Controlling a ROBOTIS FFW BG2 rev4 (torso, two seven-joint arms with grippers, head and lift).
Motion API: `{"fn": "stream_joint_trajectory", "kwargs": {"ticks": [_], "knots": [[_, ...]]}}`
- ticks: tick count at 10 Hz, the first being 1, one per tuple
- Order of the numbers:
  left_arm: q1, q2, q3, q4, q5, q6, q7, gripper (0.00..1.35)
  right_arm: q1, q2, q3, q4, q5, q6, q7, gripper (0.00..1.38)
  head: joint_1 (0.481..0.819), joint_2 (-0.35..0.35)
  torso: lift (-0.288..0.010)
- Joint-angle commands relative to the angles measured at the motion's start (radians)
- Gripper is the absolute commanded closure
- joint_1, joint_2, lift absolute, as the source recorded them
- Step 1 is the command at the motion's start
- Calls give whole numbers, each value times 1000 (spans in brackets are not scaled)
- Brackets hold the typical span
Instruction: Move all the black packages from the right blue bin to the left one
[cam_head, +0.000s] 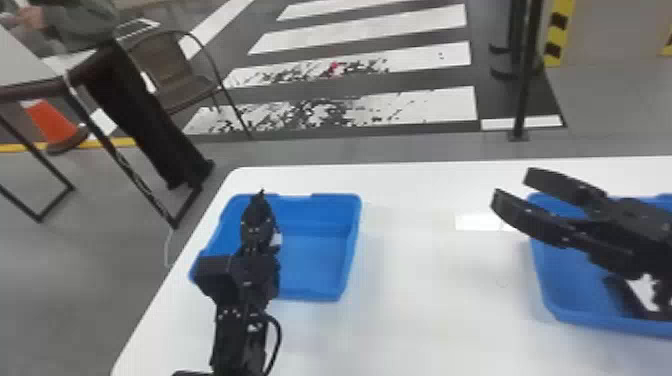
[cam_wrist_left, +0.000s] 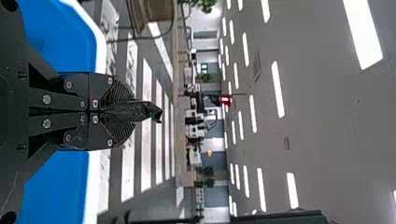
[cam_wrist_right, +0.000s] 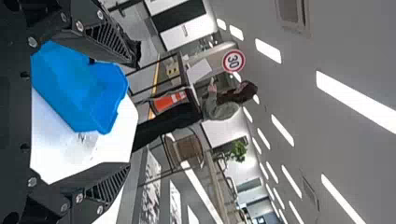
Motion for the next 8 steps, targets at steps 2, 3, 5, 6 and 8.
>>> {"fn": "stream_joint_trajectory", "kwargs": {"ticks": [2, 3, 5, 6, 8], "knots": [[-28, -3, 33, 94, 13, -109, 18, 693, 29, 11, -94, -49, 100, 91, -9, 124, 695, 350, -154], [-18, -1, 13, 91, 51, -188, 18, 214, 58, 20, -140, -113, 170, 170, -43, 125, 695, 350, -154], [4, 2, -54, 64, 113, -335, 23, 162, 161, 37, -236, -280, 251, 332, -181, 124, 695, 300, -154], [43, 3, -74, -4, 133, -332, 23, 165, 196, 51, -296, -373, 385, 442, -228, 124, 695, 256, -154], [124, 3, -116, -117, 183, -318, 23, 171, 227, 63, -358, -415, 481, 580, -297, 122, 695, 167, -154]]}}
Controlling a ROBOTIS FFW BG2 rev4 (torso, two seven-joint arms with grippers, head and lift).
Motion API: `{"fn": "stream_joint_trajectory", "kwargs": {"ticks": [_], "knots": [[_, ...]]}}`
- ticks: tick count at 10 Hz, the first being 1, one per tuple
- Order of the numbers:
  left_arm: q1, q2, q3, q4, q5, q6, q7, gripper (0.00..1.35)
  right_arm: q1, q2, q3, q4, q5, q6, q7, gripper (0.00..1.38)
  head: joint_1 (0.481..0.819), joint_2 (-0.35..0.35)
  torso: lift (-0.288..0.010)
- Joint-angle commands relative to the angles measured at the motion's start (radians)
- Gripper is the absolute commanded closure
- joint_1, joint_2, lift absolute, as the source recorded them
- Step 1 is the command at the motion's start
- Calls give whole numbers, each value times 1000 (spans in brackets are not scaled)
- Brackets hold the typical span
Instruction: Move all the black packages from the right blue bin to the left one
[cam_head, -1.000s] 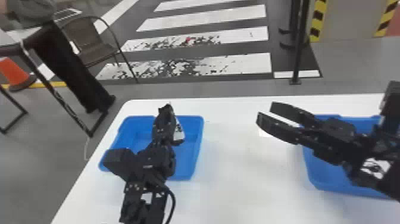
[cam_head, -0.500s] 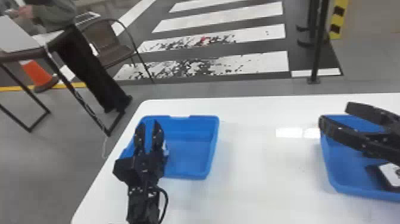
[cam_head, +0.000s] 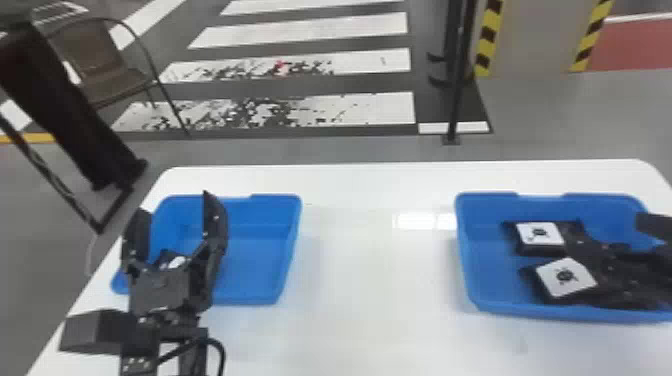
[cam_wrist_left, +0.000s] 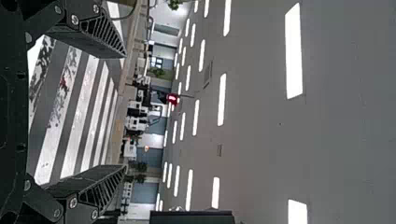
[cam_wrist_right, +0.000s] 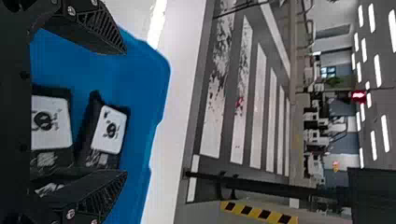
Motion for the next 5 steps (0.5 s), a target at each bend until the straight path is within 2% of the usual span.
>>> {"fn": "stream_joint_trajectory", "kwargs": {"ticks": [1, 3, 5], "knots": [[48, 0, -38, -68, 25, 5, 0, 171, 3, 8, -48, 27, 53, 57, -7, 124, 695, 109, -154], [53, 6, -78, -78, 35, 28, -3, 171, -66, 4, -52, 157, 77, 64, -1, 124, 695, 3, -154], [53, 8, -78, -78, 43, 35, -6, 171, -113, 4, -38, 304, 39, -2, 25, 128, 695, -41, -154]]}}
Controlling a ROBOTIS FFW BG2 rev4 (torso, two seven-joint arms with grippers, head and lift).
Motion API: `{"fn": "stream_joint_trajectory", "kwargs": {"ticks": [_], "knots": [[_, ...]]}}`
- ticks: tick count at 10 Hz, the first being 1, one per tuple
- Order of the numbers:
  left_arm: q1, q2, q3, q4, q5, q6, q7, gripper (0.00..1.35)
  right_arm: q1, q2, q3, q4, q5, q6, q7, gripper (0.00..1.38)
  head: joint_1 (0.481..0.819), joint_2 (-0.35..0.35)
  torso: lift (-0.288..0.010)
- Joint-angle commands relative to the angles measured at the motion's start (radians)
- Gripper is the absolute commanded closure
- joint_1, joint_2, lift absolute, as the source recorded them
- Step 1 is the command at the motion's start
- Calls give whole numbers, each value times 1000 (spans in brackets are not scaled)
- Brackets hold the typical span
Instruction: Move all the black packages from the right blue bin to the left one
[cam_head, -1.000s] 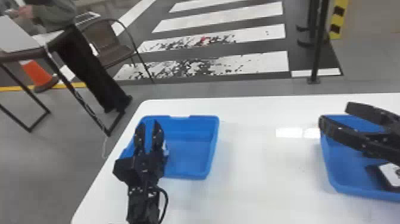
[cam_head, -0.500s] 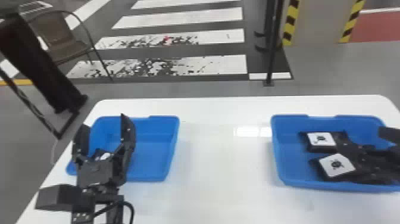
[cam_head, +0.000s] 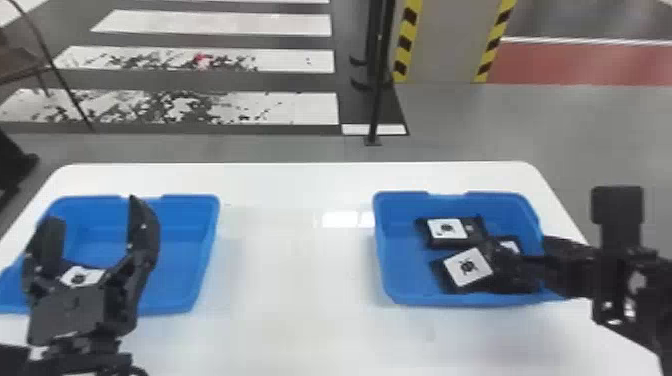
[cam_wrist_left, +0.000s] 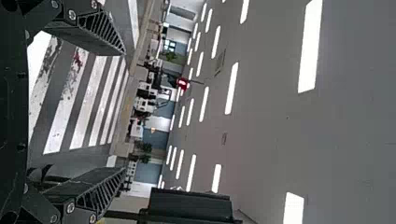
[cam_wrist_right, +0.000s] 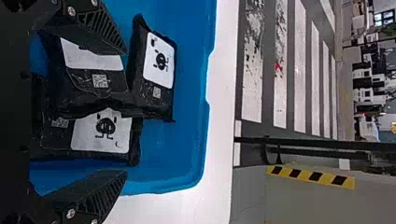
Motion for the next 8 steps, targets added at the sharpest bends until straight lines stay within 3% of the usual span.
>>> {"fn": "stream_joint_trajectory", "kwargs": {"ticks": [1, 5, 6, 7, 8], "knots": [[2, 1, 7, 0, 14, 13, -1, 171, -19, 1, 24, 79, -31, -40, 1, 130, 695, -44, -154], [2, 1, 7, 0, 18, 15, -5, 171, -44, 0, 88, 121, -41, -33, 7, 165, 695, -4, -154], [2, 1, 9, 0, 24, 15, -8, 171, -53, -5, 112, 126, -35, 18, 10, 377, 695, 9, -154], [2, 1, 9, 0, 32, 18, -11, 171, -63, -9, 120, 143, -37, 55, 16, 753, 695, 14, -154], [2, 2, 9, 0, 36, 18, -13, 171, -66, -11, 120, 140, -37, 58, 18, 987, 695, 26, -154]]}}
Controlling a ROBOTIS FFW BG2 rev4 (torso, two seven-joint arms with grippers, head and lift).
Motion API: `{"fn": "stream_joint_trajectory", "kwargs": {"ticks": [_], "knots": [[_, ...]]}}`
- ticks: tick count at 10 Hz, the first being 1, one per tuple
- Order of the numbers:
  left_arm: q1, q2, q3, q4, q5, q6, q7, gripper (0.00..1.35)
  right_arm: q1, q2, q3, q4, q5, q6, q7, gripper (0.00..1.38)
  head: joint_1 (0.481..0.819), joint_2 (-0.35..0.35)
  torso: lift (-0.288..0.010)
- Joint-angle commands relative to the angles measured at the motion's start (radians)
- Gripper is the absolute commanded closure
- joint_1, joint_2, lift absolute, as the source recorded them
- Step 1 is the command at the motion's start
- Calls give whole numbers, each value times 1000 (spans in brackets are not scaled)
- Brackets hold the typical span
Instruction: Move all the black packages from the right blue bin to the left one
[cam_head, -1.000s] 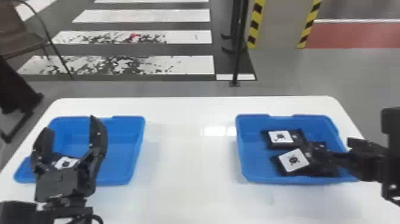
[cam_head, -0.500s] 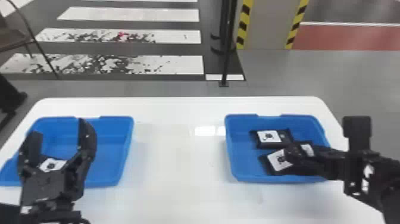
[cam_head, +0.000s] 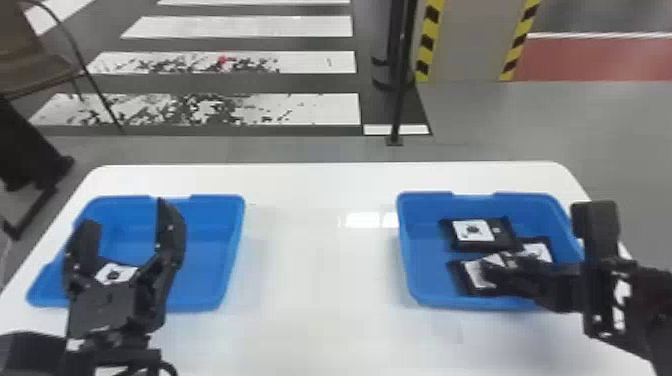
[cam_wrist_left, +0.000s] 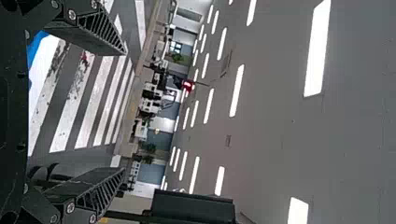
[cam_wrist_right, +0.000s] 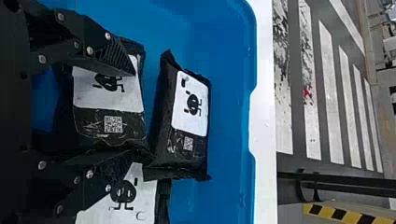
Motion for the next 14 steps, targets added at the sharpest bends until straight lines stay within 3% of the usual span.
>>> {"fn": "stream_joint_trajectory", "kwargs": {"ticks": [1, 6, 10, 12, 14], "knots": [[0, 1, 0, 0, 8, 5, 0, 171, 0, -1, 0, 4, -21, 3, -1, 1190, 695, 30, -154], [2, 1, -10, 0, 18, -15, -3, 167, 39, 16, -64, 38, -154, -152, -1, 1222, 695, 43, -154], [-17, 6, -42, 0, 26, -89, 3, 171, 49, 22, -74, 33, -438, -334, 13, 1220, 695, 52, -154], [-22, 12, -82, -10, 49, -106, 3, 173, 25, 23, -8, 70, -669, -397, 65, 1220, 695, 85, -154], [-42, 38, -211, -10, 189, -86, 3, 173, -22, 20, 105, 68, -753, -434, 85, 1220, 695, 128, -154]]}}
